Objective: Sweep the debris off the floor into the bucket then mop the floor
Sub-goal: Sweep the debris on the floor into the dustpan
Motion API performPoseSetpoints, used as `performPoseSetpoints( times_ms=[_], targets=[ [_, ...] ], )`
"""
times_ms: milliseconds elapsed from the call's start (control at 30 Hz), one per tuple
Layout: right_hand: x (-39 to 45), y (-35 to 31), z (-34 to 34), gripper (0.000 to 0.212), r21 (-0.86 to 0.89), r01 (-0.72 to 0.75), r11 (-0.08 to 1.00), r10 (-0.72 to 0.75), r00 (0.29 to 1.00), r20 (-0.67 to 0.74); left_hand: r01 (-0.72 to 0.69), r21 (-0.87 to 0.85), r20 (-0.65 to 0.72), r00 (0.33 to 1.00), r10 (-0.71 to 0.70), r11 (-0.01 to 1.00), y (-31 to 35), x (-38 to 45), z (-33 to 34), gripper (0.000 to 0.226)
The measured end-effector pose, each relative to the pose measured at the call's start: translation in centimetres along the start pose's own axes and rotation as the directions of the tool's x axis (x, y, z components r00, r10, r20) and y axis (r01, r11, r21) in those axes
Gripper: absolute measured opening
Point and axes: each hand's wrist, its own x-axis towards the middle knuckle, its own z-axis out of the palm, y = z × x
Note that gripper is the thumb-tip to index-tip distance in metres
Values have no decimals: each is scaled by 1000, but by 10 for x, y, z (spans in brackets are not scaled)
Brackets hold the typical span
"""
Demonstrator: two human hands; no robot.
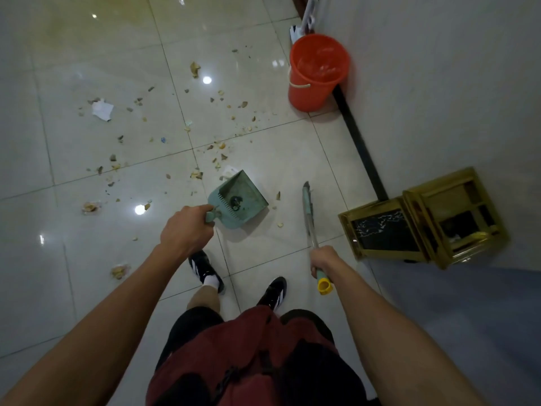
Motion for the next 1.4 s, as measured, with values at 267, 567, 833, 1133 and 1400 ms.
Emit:
performPoseSetpoints(
  times_ms=[267, 567, 833, 1133, 1400],
  targets=[
    [-5, -86, 80, 23, 137, -47, 989, 39, 997, 62, 12, 21, 58, 998, -13, 1000, -80, 30, -33, 30],
    [10, -213, 165, 38, 146, -128, 981, 112, 987, 114, 80, 8, 103, 992, -80, 997, -182, 69, -79, 31],
    [-21, -313, 220, 17, 278, -120, 953, 64, 977, 204, 152, 3, 80, 985, -152, 988, -248, 80, -108, 29],
    [-30, -350, 248, 14, 303, -81, 949, -15, 953, 302, 273, -49, 16, 962, -272, 961, -285, 60, -116, 27],
    [-48, -297, 205, 12, 297, -17, 955, -64, 963, 262, 332, -72, -80, 938, -337, 940, -254, 25, -106, 24]
  ],
)
